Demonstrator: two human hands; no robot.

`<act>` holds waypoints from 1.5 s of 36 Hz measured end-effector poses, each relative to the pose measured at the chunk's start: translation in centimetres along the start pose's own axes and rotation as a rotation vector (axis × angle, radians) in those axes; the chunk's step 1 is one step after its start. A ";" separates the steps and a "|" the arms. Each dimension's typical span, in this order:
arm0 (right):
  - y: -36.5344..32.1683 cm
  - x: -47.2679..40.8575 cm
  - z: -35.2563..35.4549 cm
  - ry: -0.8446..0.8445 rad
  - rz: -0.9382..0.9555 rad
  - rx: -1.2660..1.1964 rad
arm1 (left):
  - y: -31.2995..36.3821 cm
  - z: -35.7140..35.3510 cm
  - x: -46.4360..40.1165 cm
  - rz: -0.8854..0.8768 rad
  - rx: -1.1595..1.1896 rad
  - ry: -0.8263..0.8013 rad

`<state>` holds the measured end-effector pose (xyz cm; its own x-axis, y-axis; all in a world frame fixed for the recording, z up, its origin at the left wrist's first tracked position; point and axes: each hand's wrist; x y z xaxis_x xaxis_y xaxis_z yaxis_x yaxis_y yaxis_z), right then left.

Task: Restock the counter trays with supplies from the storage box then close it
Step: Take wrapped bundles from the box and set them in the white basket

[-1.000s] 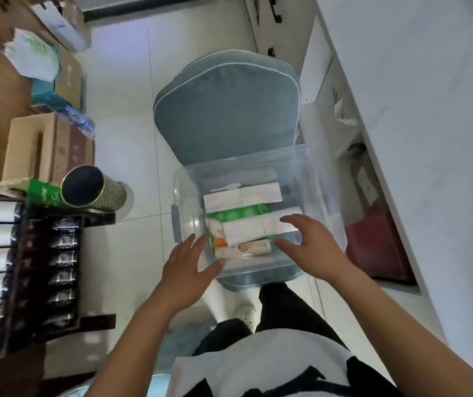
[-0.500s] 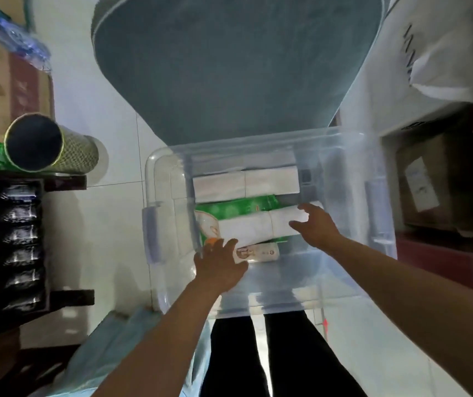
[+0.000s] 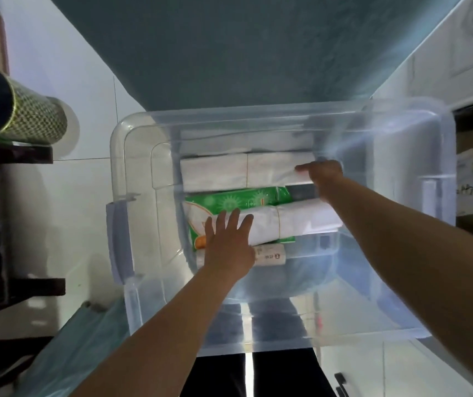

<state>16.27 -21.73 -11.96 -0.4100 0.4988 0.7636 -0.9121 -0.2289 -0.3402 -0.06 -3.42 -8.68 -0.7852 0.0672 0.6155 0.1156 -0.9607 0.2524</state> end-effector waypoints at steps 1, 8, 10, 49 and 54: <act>-0.1 -0.1 0.3 -0.006 -0.017 -0.005 | 0.0 0.1 0.0 0.002 0.015 0.001; -0.6 1.4 2.8 -0.230 -0.100 -0.201 | -1.3 2.8 0.4 0.070 0.248 0.172; -0.4 2.6 3.5 -0.260 -0.062 -0.238 | -1.7 4.3 0.2 0.073 0.342 0.272; 4.7 9.5 6.8 -0.266 0.829 1.178 | 4.4 6.8 -1.4 -0.135 0.224 -0.209; 5.2 5.3 4.5 -0.150 0.784 1.158 | 4.6 4.4 -4.7 -0.097 0.157 -0.107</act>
<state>9.37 -24.02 -7.23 -0.7315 -0.1536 0.6643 0.1015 -0.9880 -0.1167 6.82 -7.00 -7.16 -0.7289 0.1934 0.6567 0.1427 -0.8953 0.4220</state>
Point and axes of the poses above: each hand's wrist, its own x-axis away from the middle knuckle, its own z-axis out of the back of the hand, y = z × x, and after that the axes turned 6 degrees about y, right-handed
